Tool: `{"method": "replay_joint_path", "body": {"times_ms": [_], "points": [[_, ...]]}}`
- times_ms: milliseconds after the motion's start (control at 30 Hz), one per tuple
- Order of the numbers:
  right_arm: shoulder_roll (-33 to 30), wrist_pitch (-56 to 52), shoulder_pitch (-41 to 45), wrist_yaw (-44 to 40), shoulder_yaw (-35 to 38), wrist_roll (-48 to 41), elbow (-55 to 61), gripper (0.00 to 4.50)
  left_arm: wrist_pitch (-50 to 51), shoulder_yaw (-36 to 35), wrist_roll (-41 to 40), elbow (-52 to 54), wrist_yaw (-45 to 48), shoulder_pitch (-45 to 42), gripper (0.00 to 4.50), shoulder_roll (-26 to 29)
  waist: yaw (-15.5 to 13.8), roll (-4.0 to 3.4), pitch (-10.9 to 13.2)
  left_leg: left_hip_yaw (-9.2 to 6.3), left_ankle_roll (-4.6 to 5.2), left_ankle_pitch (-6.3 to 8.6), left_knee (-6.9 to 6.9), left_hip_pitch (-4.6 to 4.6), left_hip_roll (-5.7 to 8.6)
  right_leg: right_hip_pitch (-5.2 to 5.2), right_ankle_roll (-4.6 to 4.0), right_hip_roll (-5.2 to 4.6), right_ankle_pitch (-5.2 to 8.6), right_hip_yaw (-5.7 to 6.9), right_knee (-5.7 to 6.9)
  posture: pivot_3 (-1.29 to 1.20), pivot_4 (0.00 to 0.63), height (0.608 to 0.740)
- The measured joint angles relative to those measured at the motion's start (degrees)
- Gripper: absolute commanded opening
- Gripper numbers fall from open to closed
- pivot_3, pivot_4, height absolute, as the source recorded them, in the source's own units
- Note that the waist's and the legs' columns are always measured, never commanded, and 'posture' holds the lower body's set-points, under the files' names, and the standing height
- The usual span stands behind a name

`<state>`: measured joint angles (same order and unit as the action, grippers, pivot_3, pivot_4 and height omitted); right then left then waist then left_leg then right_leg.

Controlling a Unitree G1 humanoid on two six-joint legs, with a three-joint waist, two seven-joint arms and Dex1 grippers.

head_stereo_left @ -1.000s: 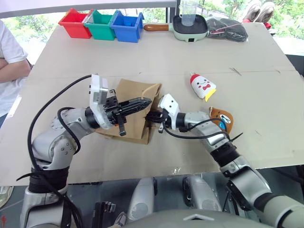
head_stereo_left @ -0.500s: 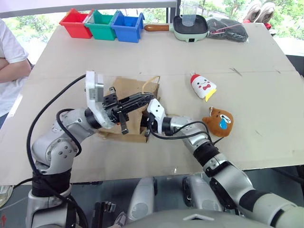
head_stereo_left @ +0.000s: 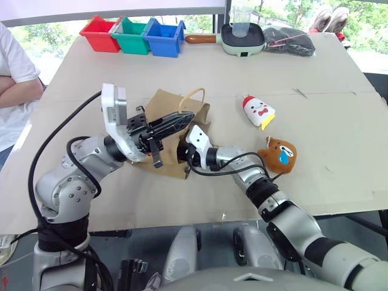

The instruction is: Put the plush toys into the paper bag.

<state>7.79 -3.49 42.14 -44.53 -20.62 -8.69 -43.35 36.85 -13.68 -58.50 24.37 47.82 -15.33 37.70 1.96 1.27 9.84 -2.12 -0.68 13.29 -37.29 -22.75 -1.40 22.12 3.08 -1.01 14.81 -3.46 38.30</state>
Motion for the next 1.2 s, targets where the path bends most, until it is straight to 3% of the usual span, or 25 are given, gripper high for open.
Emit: {"method": "replay_joint_path", "body": {"times_ms": [233,767,933,1200], "points": [[0.0,-9.5,0.0,-0.3,3.0,-5.7,3.9,0.01,3.8,-2.1,-4.8,2.5,3.0,3.7,0.00,4.8,-0.1,-0.01,0.0,-0.02,0.00,0.00,0.08,-0.02,0.01,-0.01,-0.01,-0.02,0.01,0.04,-0.12,0.00,0.150,0.740],[0.0,-18.5,-0.1,-0.7,3.1,-9.0,8.8,0.01,3.5,-1.7,-4.3,1.5,5.5,2.5,0.00,6.1,0.3,-0.01,0.0,0.06,0.00,0.01,0.54,-0.04,-0.02,0.14,-0.12,-0.01,0.09,0.01,-0.34,0.00,0.150,0.740],[0.0,-17.4,-0.7,1.4,0.6,-6.4,9.5,0.01,2.5,-1.3,-2.3,1.2,4.3,1.5,0.00,4.0,0.4,-0.01,0.0,0.06,0.00,0.01,0.56,-0.04,-0.03,0.17,-0.12,0.00,0.09,0.00,-0.34,0.00,0.150,0.740],[0.0,-3.0,-2.3,3.4,-7.8,5.7,7.5,0.01,-0.7,0.7,3.5,-2.3,-1.2,-5.6,0.00,-1.4,0.9,0.07,0.0,0.17,-0.02,0.00,0.69,-0.02,-0.06,0.35,-0.11,0.06,0.08,-0.21,-0.25,0.00,0.150,0.740]]}}
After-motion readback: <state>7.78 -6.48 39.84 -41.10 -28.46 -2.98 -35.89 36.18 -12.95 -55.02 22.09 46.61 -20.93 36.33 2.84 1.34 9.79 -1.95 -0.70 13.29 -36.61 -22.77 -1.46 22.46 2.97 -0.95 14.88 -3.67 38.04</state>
